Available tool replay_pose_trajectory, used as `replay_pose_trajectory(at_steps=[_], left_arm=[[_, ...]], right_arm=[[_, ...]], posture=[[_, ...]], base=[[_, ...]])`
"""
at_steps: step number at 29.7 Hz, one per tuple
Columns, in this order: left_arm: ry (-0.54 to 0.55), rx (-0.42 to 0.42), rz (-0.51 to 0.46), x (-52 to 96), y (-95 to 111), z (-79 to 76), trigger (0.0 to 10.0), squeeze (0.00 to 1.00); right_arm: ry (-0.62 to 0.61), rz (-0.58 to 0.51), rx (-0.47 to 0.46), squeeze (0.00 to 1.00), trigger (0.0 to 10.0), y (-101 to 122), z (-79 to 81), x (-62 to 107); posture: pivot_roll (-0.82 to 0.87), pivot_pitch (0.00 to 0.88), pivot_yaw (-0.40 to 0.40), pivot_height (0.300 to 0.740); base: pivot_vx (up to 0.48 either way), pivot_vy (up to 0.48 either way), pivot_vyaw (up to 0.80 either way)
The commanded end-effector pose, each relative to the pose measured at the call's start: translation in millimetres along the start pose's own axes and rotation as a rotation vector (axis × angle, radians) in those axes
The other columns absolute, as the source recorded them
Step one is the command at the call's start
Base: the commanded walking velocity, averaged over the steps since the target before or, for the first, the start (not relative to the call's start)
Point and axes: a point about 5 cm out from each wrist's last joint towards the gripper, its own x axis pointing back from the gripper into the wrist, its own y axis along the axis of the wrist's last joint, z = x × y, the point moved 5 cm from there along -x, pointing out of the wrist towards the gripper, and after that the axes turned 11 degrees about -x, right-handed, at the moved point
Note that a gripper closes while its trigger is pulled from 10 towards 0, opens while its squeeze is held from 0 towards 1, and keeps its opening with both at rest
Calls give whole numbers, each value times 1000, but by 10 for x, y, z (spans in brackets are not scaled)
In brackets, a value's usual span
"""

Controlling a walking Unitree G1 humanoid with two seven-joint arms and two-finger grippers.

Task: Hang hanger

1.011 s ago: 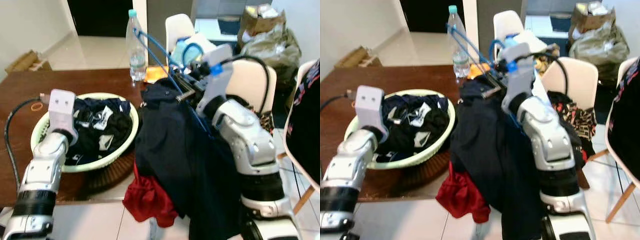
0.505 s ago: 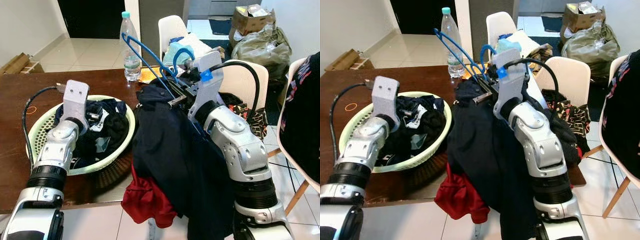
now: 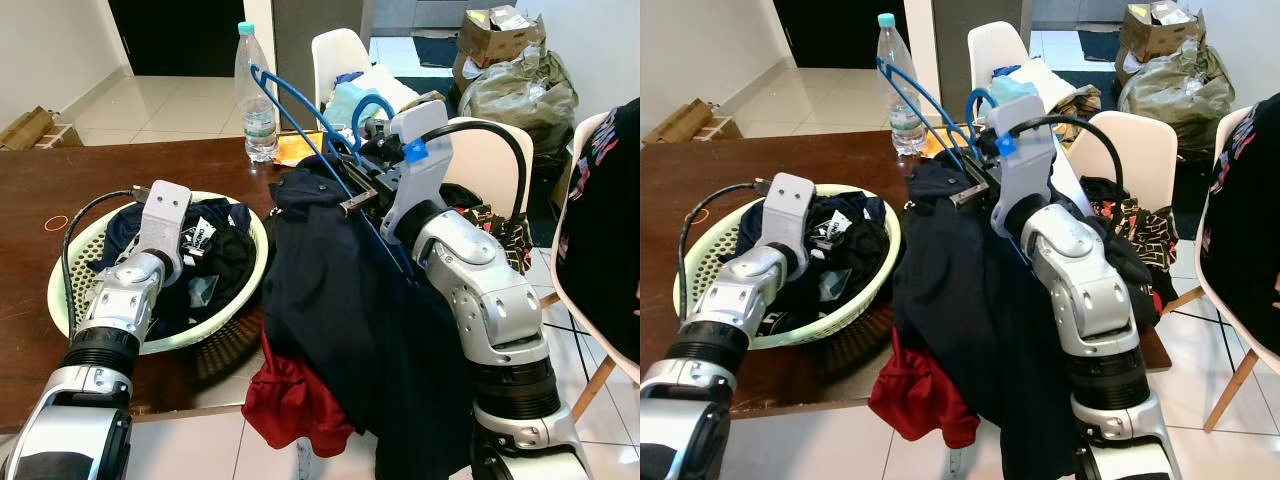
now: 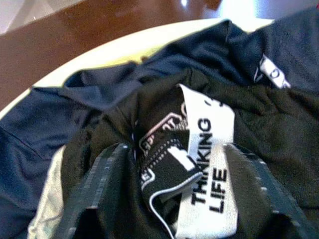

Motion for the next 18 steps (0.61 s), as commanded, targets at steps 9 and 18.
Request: replay_pose_trajectory(at_steps=[9,18], left_arm=[[-66,-32,51,4,-63,-116,0,0],[-58,-22,-80,32,387,65,0,0]], right_arm=[[-5,24,-4,0,10000,-64,19,15],[-7,22,-7,0,10000,-66,18,12]], posture=[[117,111,30,740],[123,112,30,740]], base=[[0,0,0],[0,0,0]])
